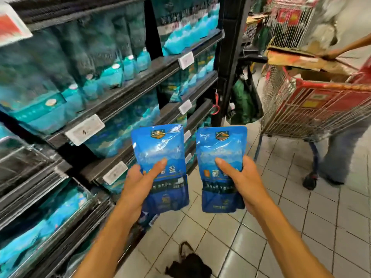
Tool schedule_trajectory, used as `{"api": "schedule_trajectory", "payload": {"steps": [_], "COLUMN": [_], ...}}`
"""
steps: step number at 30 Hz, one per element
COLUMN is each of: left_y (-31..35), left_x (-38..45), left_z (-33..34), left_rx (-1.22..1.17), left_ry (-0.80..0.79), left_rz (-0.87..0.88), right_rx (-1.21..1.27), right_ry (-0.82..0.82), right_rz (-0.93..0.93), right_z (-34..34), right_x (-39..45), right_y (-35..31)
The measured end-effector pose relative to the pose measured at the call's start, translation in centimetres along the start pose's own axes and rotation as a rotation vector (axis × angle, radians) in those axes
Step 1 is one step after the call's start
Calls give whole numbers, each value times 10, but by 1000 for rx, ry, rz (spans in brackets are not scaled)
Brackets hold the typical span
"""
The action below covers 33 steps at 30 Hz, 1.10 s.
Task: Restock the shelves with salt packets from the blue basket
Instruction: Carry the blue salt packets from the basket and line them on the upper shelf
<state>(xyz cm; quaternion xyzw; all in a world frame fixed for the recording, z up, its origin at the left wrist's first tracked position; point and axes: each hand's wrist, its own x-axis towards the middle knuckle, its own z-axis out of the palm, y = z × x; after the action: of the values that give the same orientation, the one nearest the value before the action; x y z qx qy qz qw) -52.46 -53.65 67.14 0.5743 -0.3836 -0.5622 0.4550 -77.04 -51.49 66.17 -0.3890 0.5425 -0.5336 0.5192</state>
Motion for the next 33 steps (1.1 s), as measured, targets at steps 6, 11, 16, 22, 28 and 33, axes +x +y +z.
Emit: {"api": "schedule_trajectory", "payload": {"steps": [6, 11, 16, 22, 28, 33], "left_y": [67, 122, 175, 251, 330, 395], "left_x": [59, 87, 104, 101, 89, 80], "left_z": [15, 24, 29, 28, 24, -13], "left_rx": [-69, -114, -54, 19, -3, 50], "left_ry": [1, 19, 131, 328, 473, 651], "left_rz": [134, 234, 407, 607, 706, 749], "right_rx": [23, 47, 41, 133, 248, 297], "right_ry": [-76, -154, -302, -568, -796, -855], "right_rz": [-160, -275, -337, -421, -525, -603], "right_z": [28, 55, 75, 97, 150, 229], "right_x": [85, 138, 187, 240, 276, 282], "right_y": [-61, -116, -173, -248, -323, -373]}}
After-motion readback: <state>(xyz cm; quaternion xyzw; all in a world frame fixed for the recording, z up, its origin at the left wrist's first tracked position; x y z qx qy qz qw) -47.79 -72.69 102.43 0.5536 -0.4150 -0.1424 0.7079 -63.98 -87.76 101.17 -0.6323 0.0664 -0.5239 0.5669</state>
